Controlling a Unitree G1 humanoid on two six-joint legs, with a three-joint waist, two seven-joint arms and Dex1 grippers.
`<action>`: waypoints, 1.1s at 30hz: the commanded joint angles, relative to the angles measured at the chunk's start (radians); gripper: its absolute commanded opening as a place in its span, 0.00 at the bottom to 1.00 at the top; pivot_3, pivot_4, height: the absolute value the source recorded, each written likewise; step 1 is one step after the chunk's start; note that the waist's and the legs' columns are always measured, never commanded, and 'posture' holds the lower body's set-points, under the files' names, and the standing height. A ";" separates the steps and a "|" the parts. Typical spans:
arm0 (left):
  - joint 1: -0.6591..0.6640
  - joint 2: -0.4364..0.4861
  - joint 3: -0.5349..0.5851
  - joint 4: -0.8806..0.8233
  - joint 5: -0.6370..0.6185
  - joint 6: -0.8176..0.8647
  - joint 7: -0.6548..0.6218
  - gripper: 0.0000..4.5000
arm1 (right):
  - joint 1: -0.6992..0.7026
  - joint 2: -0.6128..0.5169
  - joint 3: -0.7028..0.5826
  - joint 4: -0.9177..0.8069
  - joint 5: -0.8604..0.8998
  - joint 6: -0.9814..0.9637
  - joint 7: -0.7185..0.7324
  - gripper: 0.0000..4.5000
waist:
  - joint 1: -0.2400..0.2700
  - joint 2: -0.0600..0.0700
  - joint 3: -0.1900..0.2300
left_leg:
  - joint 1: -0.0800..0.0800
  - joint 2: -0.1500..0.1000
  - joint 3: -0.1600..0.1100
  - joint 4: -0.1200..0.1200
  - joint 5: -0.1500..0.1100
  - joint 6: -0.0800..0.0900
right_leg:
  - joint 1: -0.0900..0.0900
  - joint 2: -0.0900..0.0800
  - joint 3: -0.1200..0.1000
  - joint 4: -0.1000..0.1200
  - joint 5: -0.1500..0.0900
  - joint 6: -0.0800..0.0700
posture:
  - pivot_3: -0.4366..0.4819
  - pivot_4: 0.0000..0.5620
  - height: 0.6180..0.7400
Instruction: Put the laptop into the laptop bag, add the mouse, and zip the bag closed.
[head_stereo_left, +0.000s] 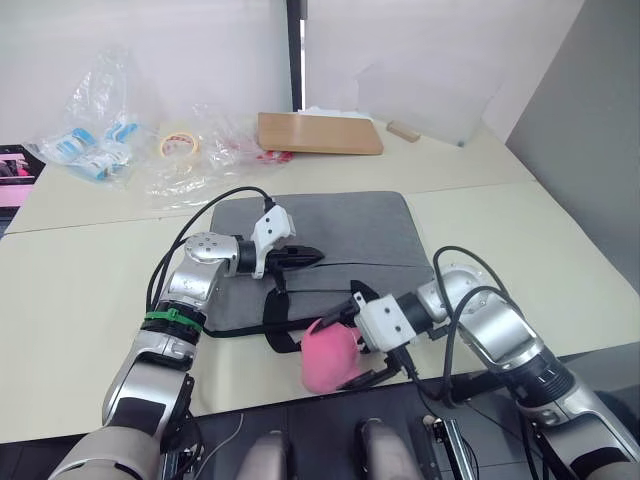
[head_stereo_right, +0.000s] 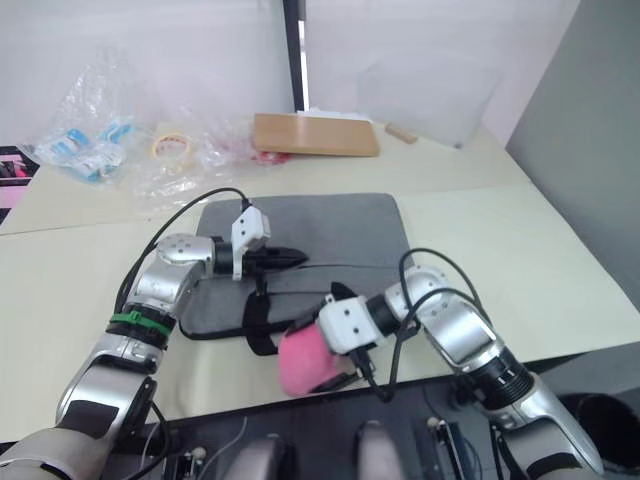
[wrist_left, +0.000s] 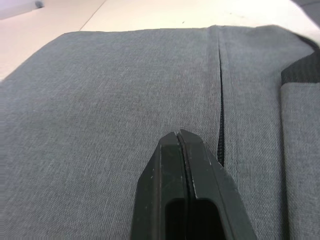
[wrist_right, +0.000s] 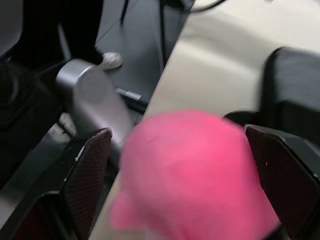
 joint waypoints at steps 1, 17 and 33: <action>0.035 0.000 -0.043 0.074 0.074 0.018 0.027 0.00 | -0.018 0.004 0.027 0.056 -0.079 -0.100 -0.005 0.99 | 0.001 0.000 0.000 | 0.004 0.000 0.001 0.000 0.000 0.000 | 0.004 0.000 0.000 0.000 -0.001 0.001 | 0.48 0.27 1.00; 0.034 -0.010 -0.053 0.111 0.087 -0.026 0.055 0.00 | 0.027 -0.001 -0.066 -0.041 0.031 0.001 -0.035 0.14 | 0.011 0.000 0.000 | 0.007 0.001 0.000 0.000 0.002 -0.003 | 0.005 0.000 0.002 0.005 0.001 -0.001 | 0.48 0.27 1.00; 0.064 0.003 -0.100 0.125 0.129 -0.070 0.018 0.00 | 0.241 -0.175 -0.393 -0.390 0.376 0.433 -0.207 0.00 | 0.020 -0.001 -0.001 | 0.005 0.000 -0.001 0.000 0.001 -0.001 | 0.004 -0.001 0.001 0.003 0.000 0.000 | 0.48 0.27 1.00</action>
